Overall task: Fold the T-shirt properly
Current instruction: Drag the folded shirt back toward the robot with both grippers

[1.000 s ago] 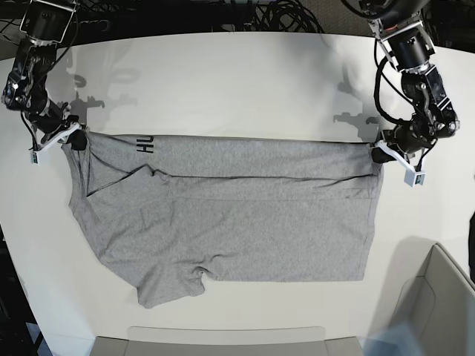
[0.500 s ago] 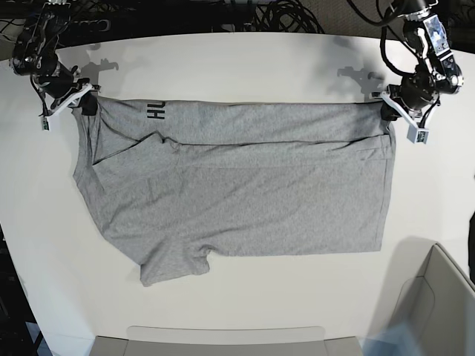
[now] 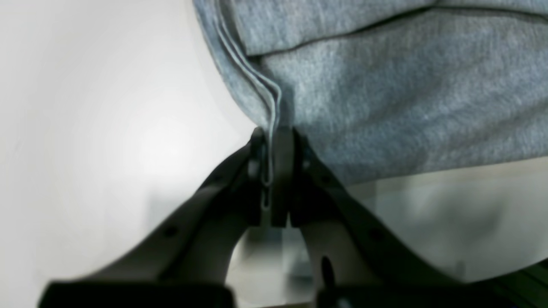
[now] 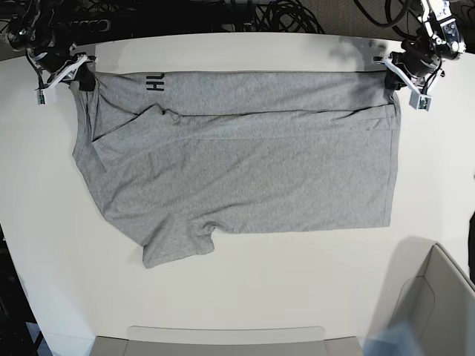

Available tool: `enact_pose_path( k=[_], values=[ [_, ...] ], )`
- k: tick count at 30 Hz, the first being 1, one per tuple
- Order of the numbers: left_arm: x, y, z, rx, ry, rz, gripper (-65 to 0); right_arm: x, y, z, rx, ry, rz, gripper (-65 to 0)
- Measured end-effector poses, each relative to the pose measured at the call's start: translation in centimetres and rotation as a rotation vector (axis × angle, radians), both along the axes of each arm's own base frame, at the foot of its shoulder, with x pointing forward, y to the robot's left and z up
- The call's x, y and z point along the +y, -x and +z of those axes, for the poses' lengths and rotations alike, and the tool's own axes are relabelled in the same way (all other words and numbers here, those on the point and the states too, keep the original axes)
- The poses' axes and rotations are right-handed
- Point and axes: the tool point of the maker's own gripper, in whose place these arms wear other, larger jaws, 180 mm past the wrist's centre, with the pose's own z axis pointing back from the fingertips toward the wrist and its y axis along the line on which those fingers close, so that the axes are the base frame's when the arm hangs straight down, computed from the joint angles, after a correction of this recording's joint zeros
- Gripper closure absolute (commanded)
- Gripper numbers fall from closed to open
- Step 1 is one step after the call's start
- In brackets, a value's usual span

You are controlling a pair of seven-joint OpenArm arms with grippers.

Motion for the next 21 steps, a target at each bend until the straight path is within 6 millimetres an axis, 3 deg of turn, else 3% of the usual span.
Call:
enact_pose_path(
  k=[7,17,21],
  values=[
    [2.6,3.4,0.5,0.021,-0.033,0.07,-1.0,0.0,1.1,-0.2,0.013,-0.005,0.002,0.0],
    [2.2,3.5,0.3,0.034,-0.031,0.052,-1.5,0.2,1.6,-0.2,0.016,-0.016,0.001,0.0],
    [2.2,3.6,0.3,0.035,-0.031,0.05,-9.2,0.2,1.5,-0.2,0.015,-0.015,0.003,0.0]
  ],
)
